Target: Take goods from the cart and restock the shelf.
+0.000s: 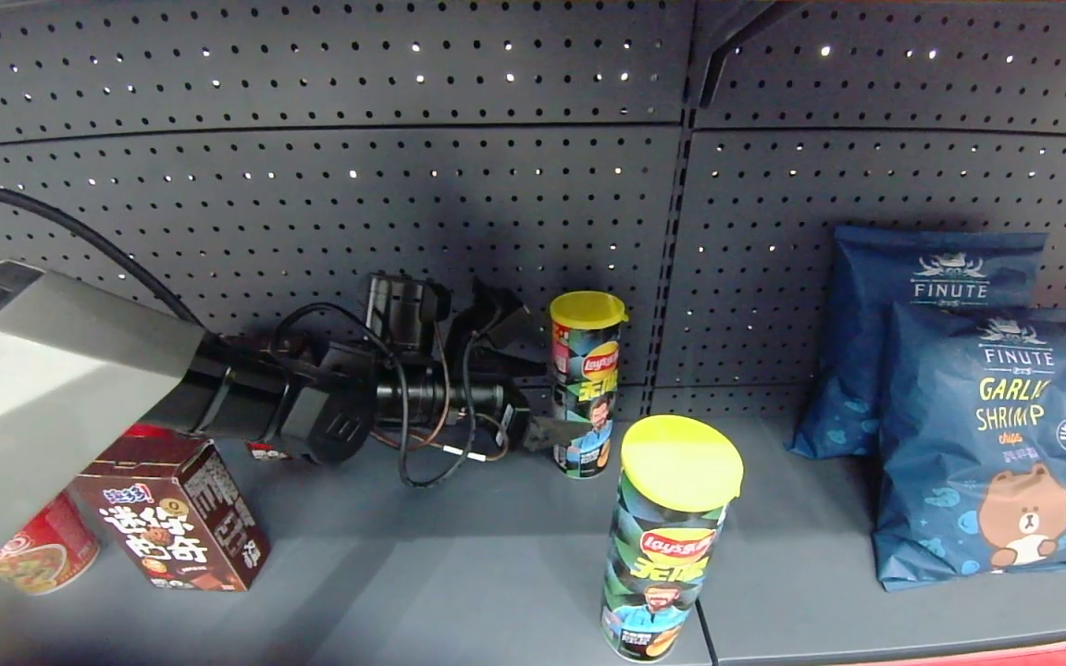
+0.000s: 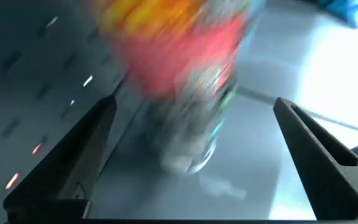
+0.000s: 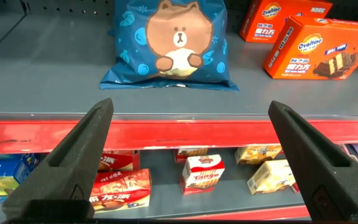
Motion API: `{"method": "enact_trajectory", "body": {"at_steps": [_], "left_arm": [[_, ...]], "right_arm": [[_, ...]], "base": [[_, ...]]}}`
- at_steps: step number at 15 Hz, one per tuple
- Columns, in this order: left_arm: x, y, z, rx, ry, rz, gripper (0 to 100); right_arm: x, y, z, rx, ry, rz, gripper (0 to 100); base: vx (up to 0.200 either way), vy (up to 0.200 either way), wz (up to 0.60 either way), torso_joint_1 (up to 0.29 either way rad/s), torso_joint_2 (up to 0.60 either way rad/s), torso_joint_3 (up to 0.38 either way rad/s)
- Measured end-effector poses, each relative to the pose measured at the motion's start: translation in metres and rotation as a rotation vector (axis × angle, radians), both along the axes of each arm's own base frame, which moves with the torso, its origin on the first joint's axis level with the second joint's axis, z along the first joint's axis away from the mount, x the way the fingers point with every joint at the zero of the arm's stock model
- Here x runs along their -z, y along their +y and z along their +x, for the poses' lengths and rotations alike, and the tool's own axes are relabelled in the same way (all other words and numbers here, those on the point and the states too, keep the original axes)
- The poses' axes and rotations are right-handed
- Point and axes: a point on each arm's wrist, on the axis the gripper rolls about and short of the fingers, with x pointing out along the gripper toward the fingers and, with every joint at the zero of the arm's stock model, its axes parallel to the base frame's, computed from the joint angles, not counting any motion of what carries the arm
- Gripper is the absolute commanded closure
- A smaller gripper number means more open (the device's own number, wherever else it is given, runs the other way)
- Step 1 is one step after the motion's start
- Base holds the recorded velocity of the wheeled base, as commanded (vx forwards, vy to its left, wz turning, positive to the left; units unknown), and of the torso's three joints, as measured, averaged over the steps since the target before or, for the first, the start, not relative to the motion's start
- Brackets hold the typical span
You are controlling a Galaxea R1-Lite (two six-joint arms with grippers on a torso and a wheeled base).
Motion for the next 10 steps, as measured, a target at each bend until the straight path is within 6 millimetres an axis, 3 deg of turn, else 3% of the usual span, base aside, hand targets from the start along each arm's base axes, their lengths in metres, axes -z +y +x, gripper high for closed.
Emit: {"method": "enact_trajectory", "body": {"at_steps": [4,10], "left_arm": [[-0.0046,0.0092,-0.0069,-0.127,-0.015,0.050,0],[-0.0081,0.0066,-0.0096,-0.207,-0.040,0.075,0]], "right_arm": [[0.0000,0.0000,0.0000,0.001,0.000,0.000,0],[0.0000,0.0000,0.0000,0.001,0.000,-0.001,0]], "base": [[0.000,0.000,0.00,0.000,0.00,0.000],[0.000,0.000,0.00,0.000,0.00,0.000]]}}
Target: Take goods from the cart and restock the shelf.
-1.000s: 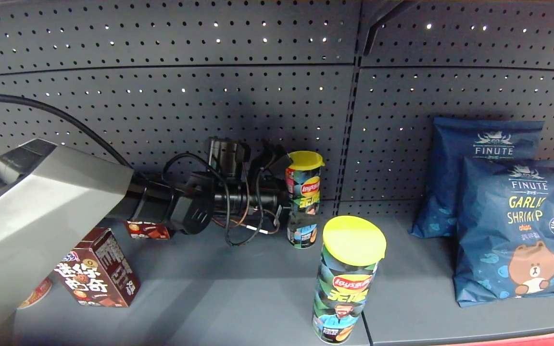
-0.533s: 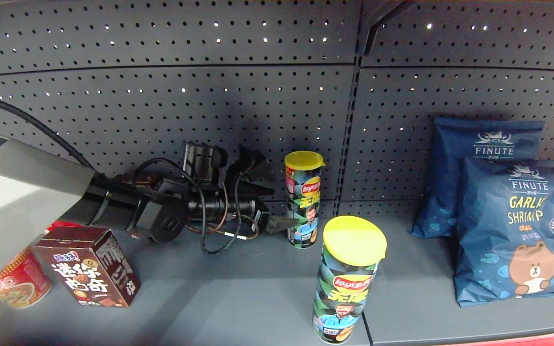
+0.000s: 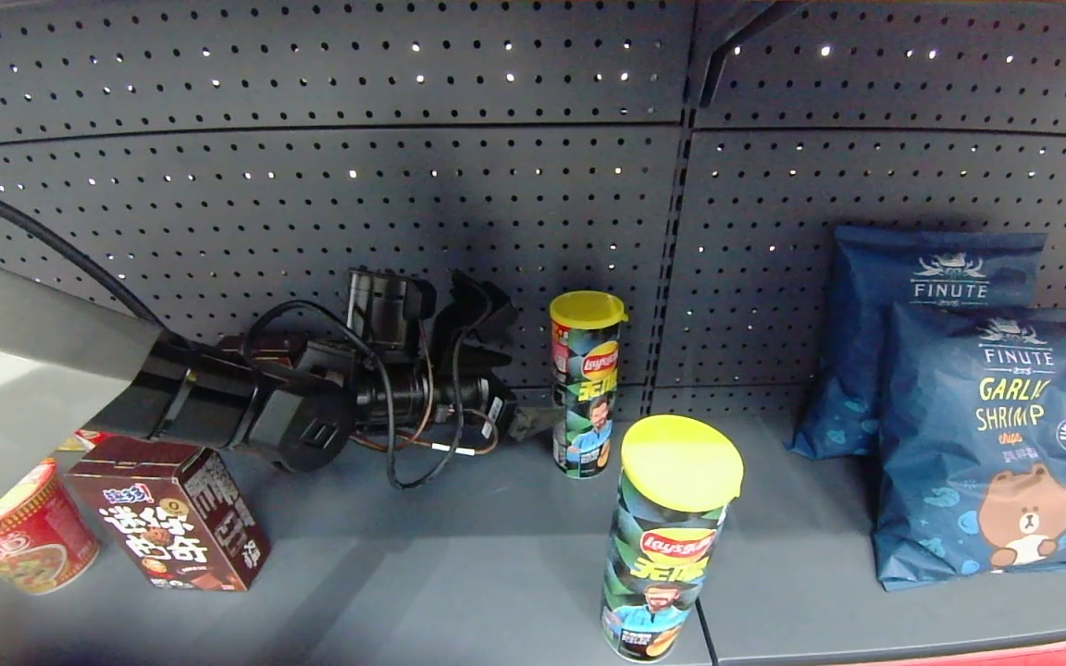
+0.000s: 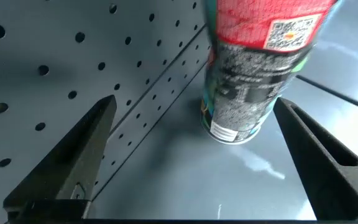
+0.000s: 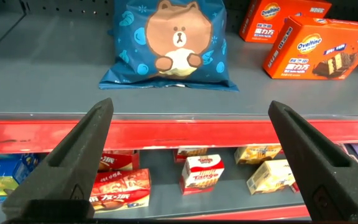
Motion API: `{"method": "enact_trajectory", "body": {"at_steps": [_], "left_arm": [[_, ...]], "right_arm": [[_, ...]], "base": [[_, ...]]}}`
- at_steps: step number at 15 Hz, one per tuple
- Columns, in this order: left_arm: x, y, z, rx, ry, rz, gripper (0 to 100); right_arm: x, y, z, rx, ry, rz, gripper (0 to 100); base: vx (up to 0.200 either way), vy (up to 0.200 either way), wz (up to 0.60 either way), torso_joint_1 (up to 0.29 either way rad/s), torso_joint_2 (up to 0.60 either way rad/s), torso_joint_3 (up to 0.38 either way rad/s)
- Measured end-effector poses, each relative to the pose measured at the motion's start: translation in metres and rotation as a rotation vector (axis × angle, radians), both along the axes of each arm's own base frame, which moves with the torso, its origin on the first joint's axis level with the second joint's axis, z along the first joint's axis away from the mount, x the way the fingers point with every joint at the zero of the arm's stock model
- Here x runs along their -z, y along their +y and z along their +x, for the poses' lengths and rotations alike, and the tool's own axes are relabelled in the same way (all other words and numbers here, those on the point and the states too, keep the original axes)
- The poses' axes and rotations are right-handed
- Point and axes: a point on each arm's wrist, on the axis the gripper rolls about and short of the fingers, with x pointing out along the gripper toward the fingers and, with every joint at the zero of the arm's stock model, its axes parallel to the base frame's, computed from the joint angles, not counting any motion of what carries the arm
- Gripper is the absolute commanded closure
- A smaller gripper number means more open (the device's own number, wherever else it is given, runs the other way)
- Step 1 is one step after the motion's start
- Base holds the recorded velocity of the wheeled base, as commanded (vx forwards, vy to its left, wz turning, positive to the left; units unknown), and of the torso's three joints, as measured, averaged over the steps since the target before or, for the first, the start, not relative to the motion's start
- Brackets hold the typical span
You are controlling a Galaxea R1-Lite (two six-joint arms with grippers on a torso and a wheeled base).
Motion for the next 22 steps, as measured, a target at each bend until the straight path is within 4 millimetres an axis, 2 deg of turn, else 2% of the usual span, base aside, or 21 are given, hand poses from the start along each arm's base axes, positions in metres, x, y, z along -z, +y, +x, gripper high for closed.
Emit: {"method": "enact_trajectory", "body": {"at_steps": [7,9,13,16,22], "left_arm": [[0.001,0.000,0.002,-0.061,-0.042,-0.003,0],[0.013,0.004,-0.008,-0.058,0.005,0.013,0],[0.016,0.016,-0.024,-0.088,-0.010,0.010,0],[0.012,0.021,-0.025,-0.269,-0.054,0.078,0],[0.004,-0.002,-0.032,-0.493,-0.096,0.117,0]], "right_arm": [[0.000,0.000,0.000,0.000,0.000,0.000,0],[0.000,0.000,0.000,-0.001,0.000,0.000,0],[0.000,0.000,0.000,0.000,0.000,0.000,0],[0.000,0.000,0.000,0.000,0.000,0.000,0],[0.000,0.000,0.000,-0.001,0.000,0.000,0]], "base": [[0.000,0.000,0.00,0.000,0.00,0.000],[0.000,0.000,0.00,0.000,0.00,0.000],[0.000,0.000,0.00,0.000,0.00,0.000],[0.000,0.000,0.00,0.000,0.00,0.000],[0.000,0.000,0.00,0.000,0.00,0.000]]}}
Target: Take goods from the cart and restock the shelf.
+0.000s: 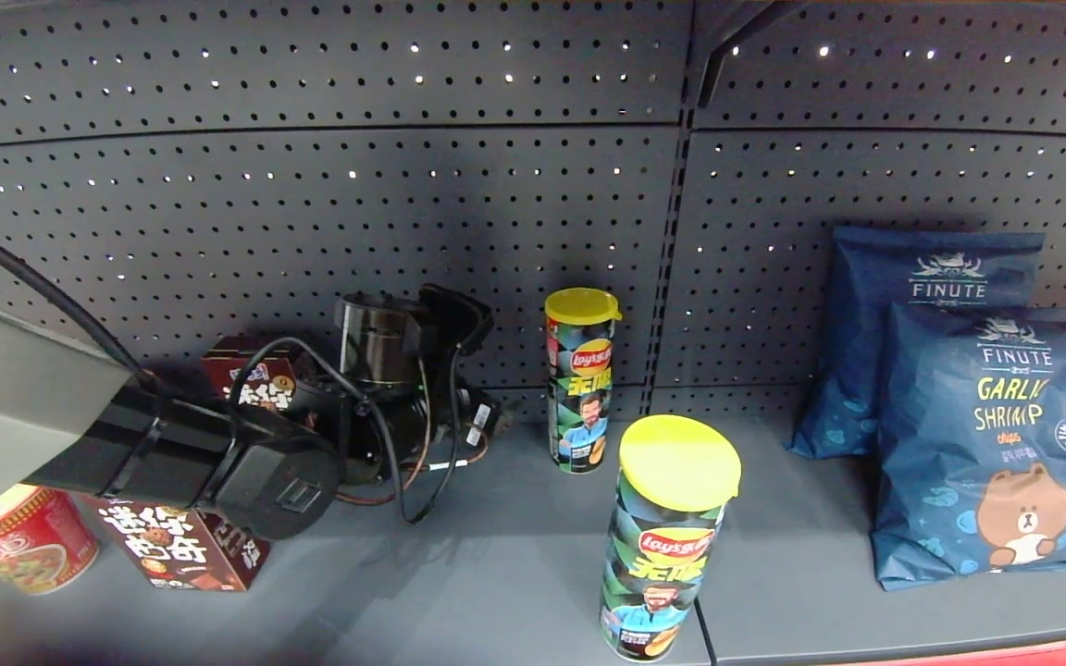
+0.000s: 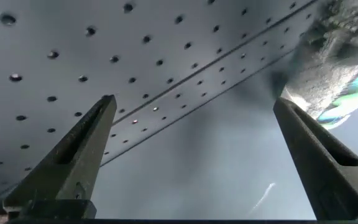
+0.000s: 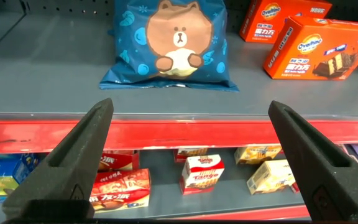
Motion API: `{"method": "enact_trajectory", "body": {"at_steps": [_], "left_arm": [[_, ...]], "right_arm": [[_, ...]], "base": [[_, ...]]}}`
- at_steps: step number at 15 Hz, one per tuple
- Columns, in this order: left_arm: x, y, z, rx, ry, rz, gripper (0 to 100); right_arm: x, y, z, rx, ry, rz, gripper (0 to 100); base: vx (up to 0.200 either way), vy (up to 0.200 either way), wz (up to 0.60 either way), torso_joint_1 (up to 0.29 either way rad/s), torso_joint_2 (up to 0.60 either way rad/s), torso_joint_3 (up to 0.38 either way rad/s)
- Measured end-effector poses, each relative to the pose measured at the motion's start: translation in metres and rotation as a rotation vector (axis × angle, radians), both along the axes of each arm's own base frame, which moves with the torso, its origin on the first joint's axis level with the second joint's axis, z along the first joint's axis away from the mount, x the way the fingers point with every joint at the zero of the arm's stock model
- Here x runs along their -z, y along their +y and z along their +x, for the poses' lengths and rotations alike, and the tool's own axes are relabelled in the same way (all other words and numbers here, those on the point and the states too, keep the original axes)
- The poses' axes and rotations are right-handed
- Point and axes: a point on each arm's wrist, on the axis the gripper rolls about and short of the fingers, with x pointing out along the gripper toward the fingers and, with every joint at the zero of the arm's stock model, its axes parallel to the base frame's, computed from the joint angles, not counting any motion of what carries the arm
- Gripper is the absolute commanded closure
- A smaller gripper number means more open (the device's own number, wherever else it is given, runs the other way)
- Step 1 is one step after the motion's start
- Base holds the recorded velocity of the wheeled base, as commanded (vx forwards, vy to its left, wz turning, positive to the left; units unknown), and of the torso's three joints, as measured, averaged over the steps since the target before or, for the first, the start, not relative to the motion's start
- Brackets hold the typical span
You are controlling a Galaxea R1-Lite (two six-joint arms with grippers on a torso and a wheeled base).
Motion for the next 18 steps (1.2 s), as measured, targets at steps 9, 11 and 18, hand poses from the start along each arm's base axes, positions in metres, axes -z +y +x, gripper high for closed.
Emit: {"method": "enact_trajectory", "body": {"at_steps": [9,11,18], "left_arm": [[0.009,-0.012,0.013,-0.063,-0.008,0.037,0],[0.012,-0.014,0.019,-0.066,-0.010,0.036,0],[0.016,-0.029,0.028,-0.047,-0.022,0.030,0]], "right_arm": [[0.000,0.000,0.000,0.001,0.000,0.000,0],[0.000,0.000,0.000,0.002,0.000,0.001,0],[0.000,0.000,0.000,0.003,0.000,0.001,0]], "base": [[0.000,0.000,0.00,0.000,0.00,0.000],[0.000,0.000,0.00,0.000,0.00,0.000],[0.000,0.000,0.00,0.000,0.00,0.000]]}}
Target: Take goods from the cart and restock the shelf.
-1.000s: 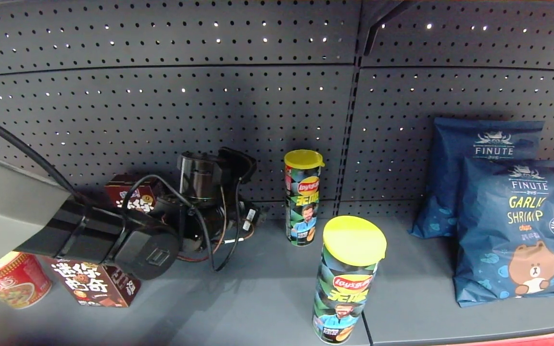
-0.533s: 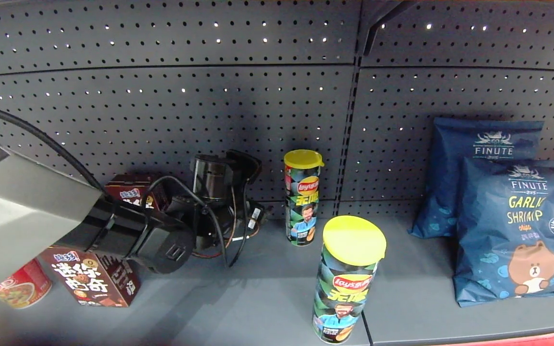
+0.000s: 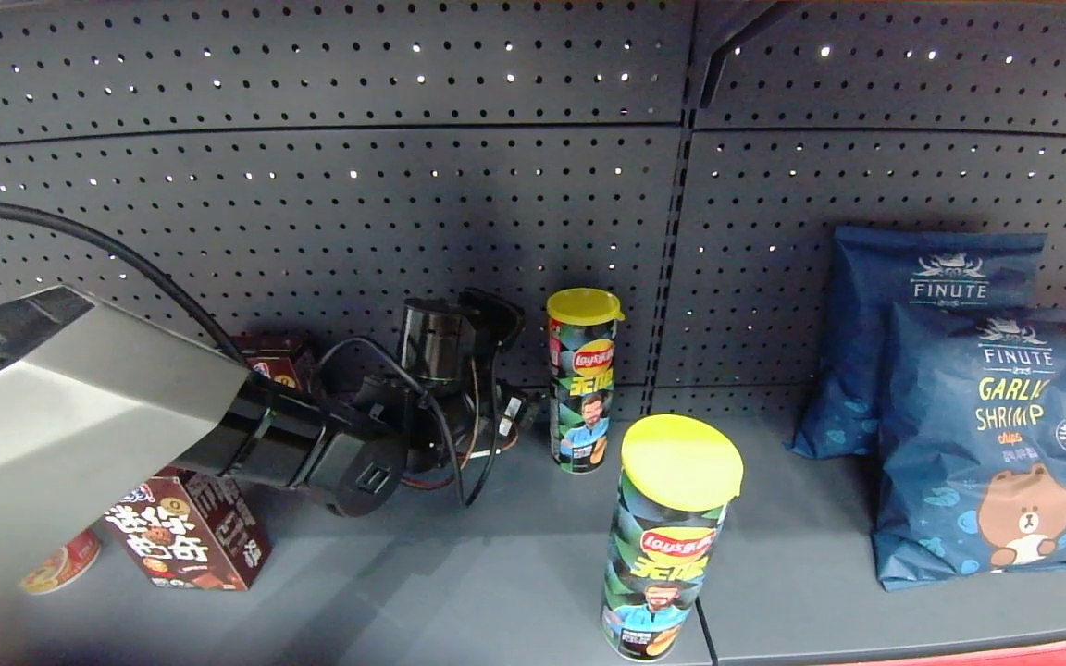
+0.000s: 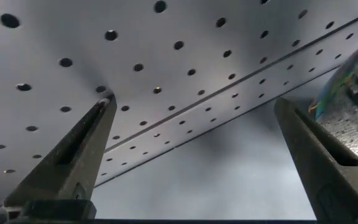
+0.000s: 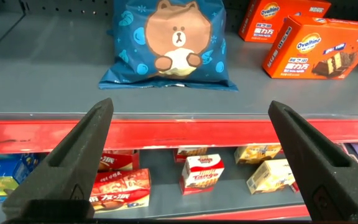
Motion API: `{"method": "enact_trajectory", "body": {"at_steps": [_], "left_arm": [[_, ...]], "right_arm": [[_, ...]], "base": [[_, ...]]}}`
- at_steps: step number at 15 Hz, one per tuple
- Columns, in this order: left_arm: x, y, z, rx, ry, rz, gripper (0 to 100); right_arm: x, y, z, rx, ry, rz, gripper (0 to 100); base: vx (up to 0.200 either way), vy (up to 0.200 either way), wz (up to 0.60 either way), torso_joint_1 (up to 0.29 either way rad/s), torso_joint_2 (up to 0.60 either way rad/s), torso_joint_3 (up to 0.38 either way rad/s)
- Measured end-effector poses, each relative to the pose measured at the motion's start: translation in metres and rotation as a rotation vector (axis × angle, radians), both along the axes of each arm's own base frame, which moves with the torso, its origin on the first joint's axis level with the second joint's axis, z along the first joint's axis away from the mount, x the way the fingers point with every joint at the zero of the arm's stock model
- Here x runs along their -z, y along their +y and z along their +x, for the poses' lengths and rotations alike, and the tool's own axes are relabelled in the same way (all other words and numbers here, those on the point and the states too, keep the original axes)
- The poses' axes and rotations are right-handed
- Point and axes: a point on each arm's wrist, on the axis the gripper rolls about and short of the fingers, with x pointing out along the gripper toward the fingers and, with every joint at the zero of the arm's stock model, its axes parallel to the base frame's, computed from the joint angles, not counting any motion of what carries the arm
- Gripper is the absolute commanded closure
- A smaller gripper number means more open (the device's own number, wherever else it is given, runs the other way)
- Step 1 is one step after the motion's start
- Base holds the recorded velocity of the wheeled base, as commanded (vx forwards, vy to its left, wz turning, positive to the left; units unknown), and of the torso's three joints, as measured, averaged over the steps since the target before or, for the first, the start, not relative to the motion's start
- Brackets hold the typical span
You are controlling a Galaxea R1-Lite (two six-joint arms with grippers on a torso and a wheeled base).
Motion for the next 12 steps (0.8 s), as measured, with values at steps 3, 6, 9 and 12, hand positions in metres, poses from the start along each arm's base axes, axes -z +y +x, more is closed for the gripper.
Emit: {"method": "enact_trajectory", "body": {"at_steps": [3,6,9,12], "left_arm": [[0.001,-0.004,0.001,0.007,-0.003,-0.002,0],[0.001,-0.008,0.001,0.016,-0.006,-0.004,0],[0.002,-0.012,0.000,0.025,-0.006,-0.004,0],[0.003,-0.017,-0.001,0.035,-0.005,-0.006,0]], "right_arm": [[0.000,0.000,0.000,0.000,0.000,0.000,0],[0.000,0.000,0.000,0.001,0.000,0.000,0],[0.000,0.000,0.000,0.000,0.000,0.000,0],[0.000,0.000,0.000,0.000,0.000,0.000,0]], "base": [[0.000,0.000,0.00,0.000,0.00,0.000],[0.000,0.000,0.00,0.000,0.00,0.000],[0.000,0.000,0.00,0.000,0.00,0.000],[0.000,0.000,0.00,0.000,0.00,0.000]]}}
